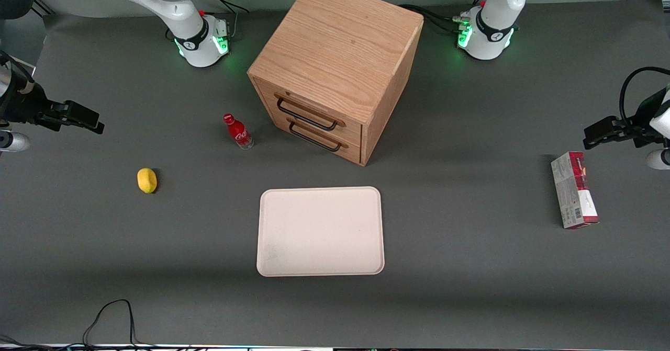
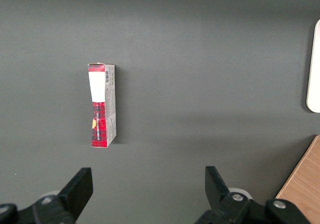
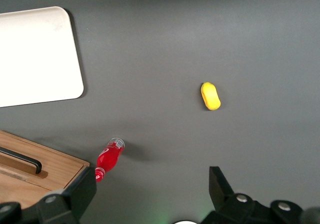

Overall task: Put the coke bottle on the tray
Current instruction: 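Move the right gripper toward the red Coca-Cola bottle beside the cabinet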

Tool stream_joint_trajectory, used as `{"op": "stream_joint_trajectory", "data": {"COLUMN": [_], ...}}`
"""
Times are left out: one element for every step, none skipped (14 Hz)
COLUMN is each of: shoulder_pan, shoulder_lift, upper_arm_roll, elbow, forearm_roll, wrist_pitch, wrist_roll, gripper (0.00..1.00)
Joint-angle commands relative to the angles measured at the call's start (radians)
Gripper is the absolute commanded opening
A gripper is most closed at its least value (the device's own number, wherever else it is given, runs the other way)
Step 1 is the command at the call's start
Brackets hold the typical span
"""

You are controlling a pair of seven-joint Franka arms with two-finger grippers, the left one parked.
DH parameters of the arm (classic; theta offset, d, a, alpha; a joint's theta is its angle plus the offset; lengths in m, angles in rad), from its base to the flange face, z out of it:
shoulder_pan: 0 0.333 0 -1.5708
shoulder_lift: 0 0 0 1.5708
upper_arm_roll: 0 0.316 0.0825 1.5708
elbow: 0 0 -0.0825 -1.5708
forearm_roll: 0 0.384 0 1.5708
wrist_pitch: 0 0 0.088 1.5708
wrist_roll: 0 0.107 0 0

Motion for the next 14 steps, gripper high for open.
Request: {"op": "stream_joint_trajectory", "data": {"shoulder_pan": [-0.001, 0.001, 0.002, 0.008, 0.008, 0.005, 0.004, 0.004, 0.004, 0.004, 0.004, 0.004, 0.007, 0.005], "shoulder_lift": [0.015, 0.015, 0.015, 0.015, 0.007, -0.007, -0.036, -0.071, -0.108, -0.149, -0.206, -0.264, -0.325, -0.377], "upper_arm_roll": [-0.001, 0.003, 0.008, 0.009, 0.031, 0.078, 0.107, 0.136, 0.164, 0.187, 0.230, 0.261, 0.303, 0.352], "elbow": [0.035, 0.036, 0.038, 0.035, 0.030, 0.000, -0.042, -0.097, -0.150, -0.222, -0.311, -0.415, -0.533, -0.638], "forearm_roll": [-0.009, -0.009, -0.007, -0.004, -0.001, 0.001, 0.005, 0.031, 0.056, 0.060, 0.062, 0.063, 0.071, 0.091], "wrist_pitch": [-0.028, -0.028, -0.028, -0.028, -0.031, -0.039, -0.036, -0.019, -0.002, 0.028, 0.074, 0.141, 0.222, 0.305], "wrist_roll": [-0.017, -0.011, -0.008, 0.012, 0.041, 0.066, 0.093, 0.123, 0.150, 0.172, 0.190, 0.209, 0.244, 0.271], "gripper": [1.00, 1.00, 1.00, 1.00, 1.00, 1.00, 1.00, 1.00, 1.00, 1.00, 1.00, 1.00, 1.00, 1.00]}}
